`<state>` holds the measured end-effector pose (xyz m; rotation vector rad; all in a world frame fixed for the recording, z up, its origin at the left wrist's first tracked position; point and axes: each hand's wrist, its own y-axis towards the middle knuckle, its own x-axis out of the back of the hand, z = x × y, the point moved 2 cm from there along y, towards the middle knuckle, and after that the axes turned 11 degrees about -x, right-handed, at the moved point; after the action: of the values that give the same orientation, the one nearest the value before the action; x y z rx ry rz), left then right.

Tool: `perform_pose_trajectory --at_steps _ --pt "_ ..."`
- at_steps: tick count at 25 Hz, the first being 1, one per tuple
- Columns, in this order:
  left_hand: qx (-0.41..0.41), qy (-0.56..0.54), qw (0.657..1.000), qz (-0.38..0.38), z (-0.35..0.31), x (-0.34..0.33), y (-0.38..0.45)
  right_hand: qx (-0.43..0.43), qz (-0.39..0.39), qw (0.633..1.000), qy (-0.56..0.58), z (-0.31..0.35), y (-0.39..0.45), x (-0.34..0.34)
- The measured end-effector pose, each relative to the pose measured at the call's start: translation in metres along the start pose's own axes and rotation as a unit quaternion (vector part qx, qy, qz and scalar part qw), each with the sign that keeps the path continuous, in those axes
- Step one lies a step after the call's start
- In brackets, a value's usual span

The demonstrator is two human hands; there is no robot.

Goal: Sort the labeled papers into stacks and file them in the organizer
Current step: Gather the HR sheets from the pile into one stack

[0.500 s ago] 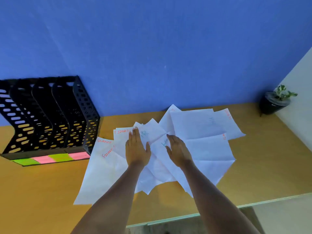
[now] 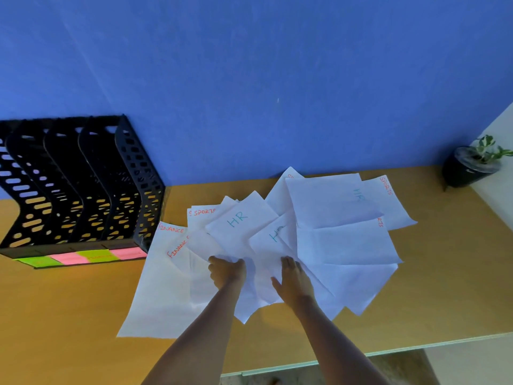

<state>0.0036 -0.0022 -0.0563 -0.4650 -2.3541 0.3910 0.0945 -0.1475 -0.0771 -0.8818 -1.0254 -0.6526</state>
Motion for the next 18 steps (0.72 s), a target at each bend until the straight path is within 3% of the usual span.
perform_pose_trajectory --at_steps 6,10,14,18 --pt "0.038 -0.060 0.997 0.016 0.003 -0.001 0.016 0.030 0.008 0.997 -0.071 0.017 0.006 0.004" --pt "0.009 -0.034 0.997 0.065 -0.005 -0.007 0.021 -0.001 -0.027 1.000 -0.006 0.026 0.003 0.011" --pt "-0.036 -0.013 0.998 0.058 -0.004 0.002 0.020 0.004 -0.092 0.992 0.087 0.041 0.006 0.027" --pt "-0.060 0.033 0.995 0.070 0.017 0.028 0.029 0.029 -0.104 0.988 0.113 0.077 0.010 0.037"
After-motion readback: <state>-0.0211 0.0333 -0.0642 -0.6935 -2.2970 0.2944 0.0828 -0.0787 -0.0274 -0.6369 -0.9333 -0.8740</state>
